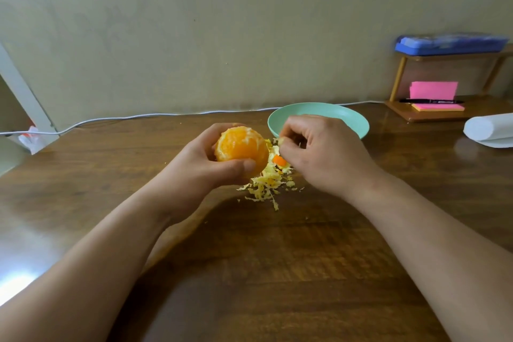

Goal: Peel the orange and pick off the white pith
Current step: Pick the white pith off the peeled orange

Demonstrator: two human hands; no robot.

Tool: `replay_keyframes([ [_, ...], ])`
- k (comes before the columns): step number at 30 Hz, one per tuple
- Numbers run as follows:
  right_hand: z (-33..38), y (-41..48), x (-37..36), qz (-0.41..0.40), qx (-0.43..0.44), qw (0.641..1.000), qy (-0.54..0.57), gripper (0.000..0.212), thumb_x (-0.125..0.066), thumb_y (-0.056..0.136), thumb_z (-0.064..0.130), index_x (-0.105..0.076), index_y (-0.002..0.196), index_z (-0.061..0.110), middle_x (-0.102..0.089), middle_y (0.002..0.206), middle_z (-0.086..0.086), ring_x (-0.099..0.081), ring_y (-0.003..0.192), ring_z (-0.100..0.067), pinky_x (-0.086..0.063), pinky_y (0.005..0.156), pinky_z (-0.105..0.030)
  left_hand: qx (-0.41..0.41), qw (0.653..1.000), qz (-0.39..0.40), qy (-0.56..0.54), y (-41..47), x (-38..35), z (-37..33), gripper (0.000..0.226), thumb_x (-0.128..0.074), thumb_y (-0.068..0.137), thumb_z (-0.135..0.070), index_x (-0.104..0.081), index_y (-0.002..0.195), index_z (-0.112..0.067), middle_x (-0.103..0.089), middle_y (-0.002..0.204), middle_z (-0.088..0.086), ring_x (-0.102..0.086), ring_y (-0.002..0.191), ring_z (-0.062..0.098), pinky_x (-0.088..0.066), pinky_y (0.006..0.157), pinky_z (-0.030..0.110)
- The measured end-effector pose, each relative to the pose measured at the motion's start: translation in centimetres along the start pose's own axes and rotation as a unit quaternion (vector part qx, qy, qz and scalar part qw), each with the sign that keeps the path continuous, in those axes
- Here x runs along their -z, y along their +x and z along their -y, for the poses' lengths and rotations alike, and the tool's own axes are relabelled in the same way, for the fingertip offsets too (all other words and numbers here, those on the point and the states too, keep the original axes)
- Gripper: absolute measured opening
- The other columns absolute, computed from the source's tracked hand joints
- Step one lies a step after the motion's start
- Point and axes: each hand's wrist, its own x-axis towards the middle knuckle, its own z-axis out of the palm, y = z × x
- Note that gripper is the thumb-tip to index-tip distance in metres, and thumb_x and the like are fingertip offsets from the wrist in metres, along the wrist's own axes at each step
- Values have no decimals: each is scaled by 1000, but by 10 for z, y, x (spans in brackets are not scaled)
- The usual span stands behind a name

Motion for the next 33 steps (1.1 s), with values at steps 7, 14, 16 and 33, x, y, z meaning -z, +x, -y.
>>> replay_keyframes([
  [7, 6, -2, -2, 10, 8, 1000, 11, 14, -65, 99, 30, -68, 86, 26, -68, 83, 9, -57, 68, -8, -46, 60, -33, 38, 996, 4, -76, 2, 5, 2, 76, -95, 67, -28, -65, 137, -30, -67, 133, 11, -73, 118, 34, -62, 91, 43],
  [14, 10, -4, -11, 138, -37, 989, -27, 11, -65, 100, 40, -72, 104, 32, -67, 109, 10, -62, 99, -14, -57, 83, -42, 75, 968, -17, -240, 3, 8, -1, 64, -76, 86, -21, -56, 146, -8, -69, 136, 23, -73, 116, 41, -65, 81, 33],
  [16, 9, -5, -15, 130, -46, 990, -16, 27, -63, 102, 48, -76, 93, 27, -70, 99, 5, -64, 91, -16, -57, 77, -44, 106, 947, -12, -304, 2, 10, -2, 67, -74, 90, -28, -52, 149, -4, -66, 139, 28, -75, 113, 40, -66, 76, 30],
  [33, 14, -6, -22, 75, -47, 996, 15, 11, -71, 96, 39, -70, 103, 31, -64, 107, 12, -56, 107, -12, -53, 92, -42, 192, 938, -7, -289, 1, -3, -10, 77, -63, 90, -61, -61, 143, -6, -75, 126, 24, -81, 85, 25, -63, 57, 24],
])
